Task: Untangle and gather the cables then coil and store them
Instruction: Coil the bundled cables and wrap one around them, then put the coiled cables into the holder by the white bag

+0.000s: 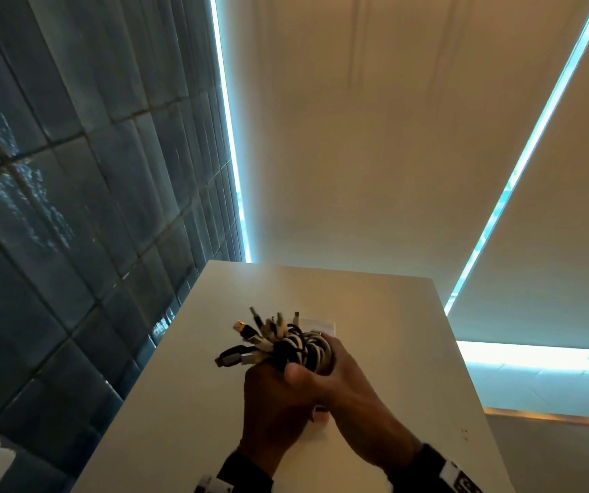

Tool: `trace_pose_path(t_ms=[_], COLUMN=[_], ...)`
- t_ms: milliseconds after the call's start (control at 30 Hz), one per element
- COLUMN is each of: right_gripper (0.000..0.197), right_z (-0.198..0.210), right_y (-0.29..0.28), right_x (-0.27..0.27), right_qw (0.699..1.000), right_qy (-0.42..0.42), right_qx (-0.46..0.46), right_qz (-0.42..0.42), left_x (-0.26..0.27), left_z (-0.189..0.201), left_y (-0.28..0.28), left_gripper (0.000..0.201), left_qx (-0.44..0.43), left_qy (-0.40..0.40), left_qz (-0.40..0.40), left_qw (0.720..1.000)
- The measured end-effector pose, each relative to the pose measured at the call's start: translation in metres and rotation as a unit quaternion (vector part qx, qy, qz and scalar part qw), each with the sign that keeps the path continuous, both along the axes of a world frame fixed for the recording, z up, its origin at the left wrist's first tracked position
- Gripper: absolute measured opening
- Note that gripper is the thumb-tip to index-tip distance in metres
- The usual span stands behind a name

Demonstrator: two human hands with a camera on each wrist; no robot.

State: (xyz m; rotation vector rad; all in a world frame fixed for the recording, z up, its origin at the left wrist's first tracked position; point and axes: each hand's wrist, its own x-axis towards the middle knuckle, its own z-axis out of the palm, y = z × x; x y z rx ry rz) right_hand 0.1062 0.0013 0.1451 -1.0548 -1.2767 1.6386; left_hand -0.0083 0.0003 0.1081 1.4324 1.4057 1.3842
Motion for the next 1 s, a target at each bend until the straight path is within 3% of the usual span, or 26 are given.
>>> trace_pose_path(t_ms=[33, 100, 233, 333, 433, 700, 800, 900, 1000], right_gripper=[0.108, 0.109, 0.066, 0.050, 0.044, 0.040, 0.032, 0.027, 0.035], right_z=[-0.001, -0.005, -0.009, -0.016, -0.027, -0.034, -0.033, -0.038, -0.049], right_y=[0.002, 0.006, 0.015, 0.017, 0.018, 0.003, -0.004, -0.010, -0.014], right_x=[-0.003, -0.006, -0.007, -0.008, -0.012, -0.017, -0.026, -0.042, -0.056], right_qw=[1.000, 0.997, 0.993, 0.993, 0.991, 0.985, 0.984, 0.983, 0.995], right_qy=[-0.014, -0.028, -0.068, -0.054, -0.045, -0.021, -0.008, -0.013, -0.029], right_qx=[-0.010, -0.010, 0.036, 0.044, 0.041, 0.091, 0.106, 0.111, 0.054], right_qz=[-0.022, -0.067, -0.094, -0.092, -0.115, -0.147, -0.143, -0.147, -0.082], left_x=[0.000, 0.000, 0.003, 0.002, 0.003, 0.001, -0.004, -0.020, -0.048], left_z=[-0.004, -0.012, -0.022, -0.035, -0.038, -0.035, -0.034, -0.035, -0.035], left_y=[-0.001, 0.000, 0.007, 0.011, 0.013, 0.000, -0.008, -0.016, -0.025], left_gripper=[0.017, 0.030, 0.043, 0.048, 0.049, 0.050, 0.053, 0.036, 0.028], left_qx=[-0.009, 0.001, 0.028, 0.010, -0.007, 0.059, 0.041, 0.039, -0.034], left_qy=[0.030, 0.097, 0.276, 0.386, 0.412, 0.372, 0.375, 0.368, 0.324], left_qz=[-0.011, -0.013, -0.001, -0.019, -0.011, -0.033, -0.037, -0.028, -0.028], left_qw=[0.999, 0.995, 0.961, 0.922, 0.911, 0.926, 0.925, 0.928, 0.945])
